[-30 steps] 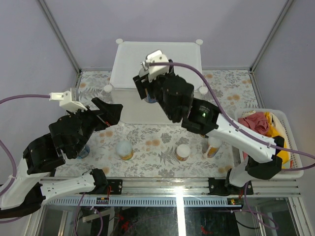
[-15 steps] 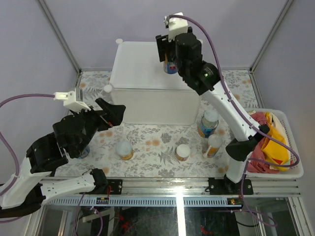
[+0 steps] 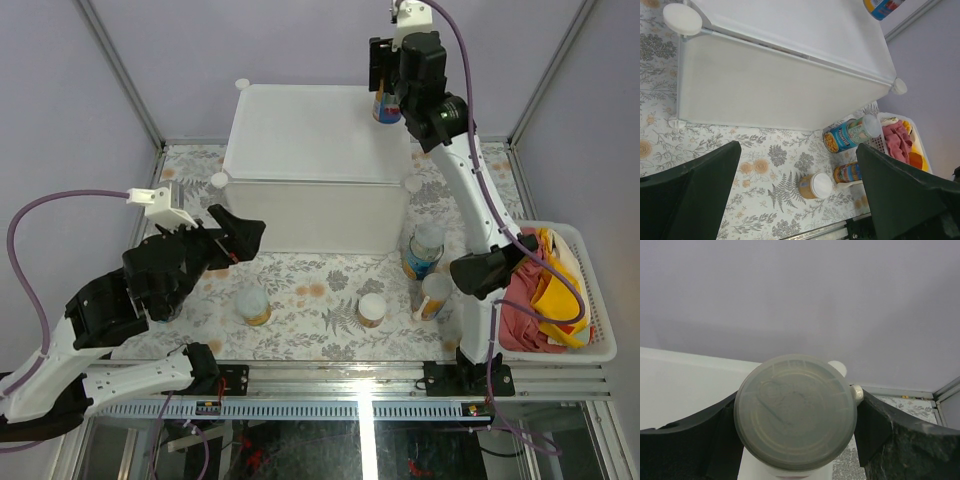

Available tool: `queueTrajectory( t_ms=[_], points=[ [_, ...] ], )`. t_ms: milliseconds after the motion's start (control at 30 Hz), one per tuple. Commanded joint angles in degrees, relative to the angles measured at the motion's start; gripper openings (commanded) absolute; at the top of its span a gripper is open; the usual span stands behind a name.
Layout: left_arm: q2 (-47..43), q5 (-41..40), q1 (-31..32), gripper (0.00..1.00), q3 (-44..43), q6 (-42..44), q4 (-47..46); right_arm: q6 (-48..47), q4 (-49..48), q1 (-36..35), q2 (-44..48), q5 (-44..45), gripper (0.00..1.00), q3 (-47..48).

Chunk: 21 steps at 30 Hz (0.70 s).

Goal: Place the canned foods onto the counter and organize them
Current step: Place the canned food on the counter.

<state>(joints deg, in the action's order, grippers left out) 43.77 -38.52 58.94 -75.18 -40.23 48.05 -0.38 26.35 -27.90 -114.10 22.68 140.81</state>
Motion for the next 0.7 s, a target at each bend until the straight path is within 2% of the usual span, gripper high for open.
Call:
queueTrajectory(
  t_ms=[0,667],
  points=[
    [0.14,0.15,0.12,1.0,1.28,-0.68,-3.28,1.79,-8.0,2.41,0.78,-3.94,0.0,8.55],
    [0.01,-2.38,0.06,1.0,4.31,-4.39,-4.45,2.64,-10.89,5.66,-3.41,-9.45,0.0,9.43]
  ],
)
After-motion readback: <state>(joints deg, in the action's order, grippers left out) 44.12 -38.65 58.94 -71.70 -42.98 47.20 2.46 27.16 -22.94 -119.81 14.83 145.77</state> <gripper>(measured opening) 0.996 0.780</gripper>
